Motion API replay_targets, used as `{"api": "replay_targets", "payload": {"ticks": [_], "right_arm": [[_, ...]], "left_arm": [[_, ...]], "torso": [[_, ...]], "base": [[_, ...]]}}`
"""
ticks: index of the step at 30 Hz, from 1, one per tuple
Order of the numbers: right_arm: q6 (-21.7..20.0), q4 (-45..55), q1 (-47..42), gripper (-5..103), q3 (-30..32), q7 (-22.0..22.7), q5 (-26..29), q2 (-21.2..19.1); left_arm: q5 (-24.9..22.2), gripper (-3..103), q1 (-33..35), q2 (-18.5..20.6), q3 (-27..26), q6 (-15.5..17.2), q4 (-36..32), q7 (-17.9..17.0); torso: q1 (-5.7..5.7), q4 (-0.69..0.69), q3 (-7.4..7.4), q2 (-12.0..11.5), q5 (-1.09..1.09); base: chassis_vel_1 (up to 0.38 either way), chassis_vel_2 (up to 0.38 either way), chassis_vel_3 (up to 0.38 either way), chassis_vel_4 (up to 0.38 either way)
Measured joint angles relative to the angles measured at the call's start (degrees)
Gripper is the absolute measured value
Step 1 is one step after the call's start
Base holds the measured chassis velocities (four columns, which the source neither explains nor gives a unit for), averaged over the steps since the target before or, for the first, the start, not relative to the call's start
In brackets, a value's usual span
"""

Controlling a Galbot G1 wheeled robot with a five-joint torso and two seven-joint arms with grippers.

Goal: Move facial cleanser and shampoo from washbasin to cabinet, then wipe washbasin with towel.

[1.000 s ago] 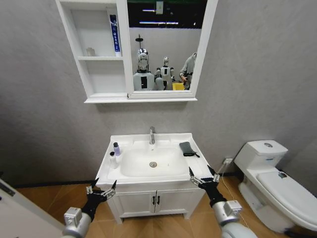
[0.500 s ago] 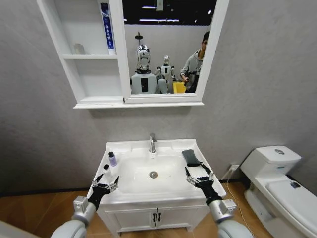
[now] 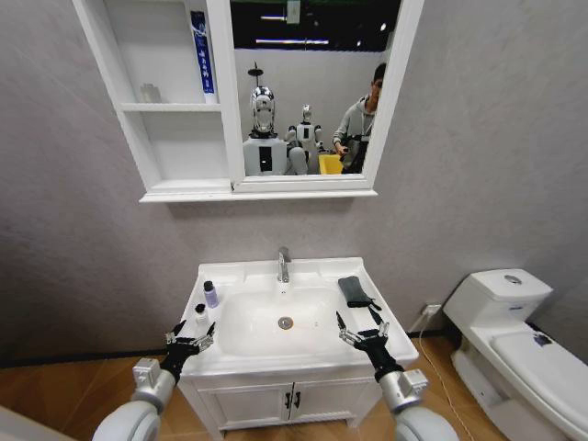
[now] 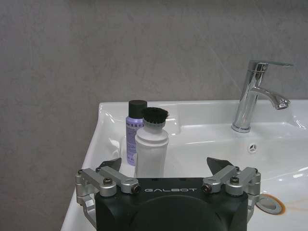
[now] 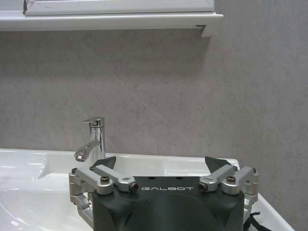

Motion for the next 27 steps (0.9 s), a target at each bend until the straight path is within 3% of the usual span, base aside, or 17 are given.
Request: {"api": "replay_targets", "payload": {"ticks": [19, 27], "right_arm": [[0.37, -1.13, -0.23, 100, 0.29, 0.02, 0.75, -0.39], [0.37, -1.18, -0.61, 100, 0.67, 0.08, 1.11, -0.5]], "left_arm": [[-1.58, 99, -5.12, -0.21, 0.0, -0.13, 4.59, -0.3], [-1.68, 74, -6.59, -0.53, 0.47, -0.48, 6.12, -0.29]], "torso": [[0.0, 0.01, 0.0, -0.01, 0.0], [0.0, 0.02, 0.0, 0.0, 0.0]], "base": [[0.0, 0.0, 0.0, 0.0], [0.0, 0.0, 0.0, 0.0]]}}
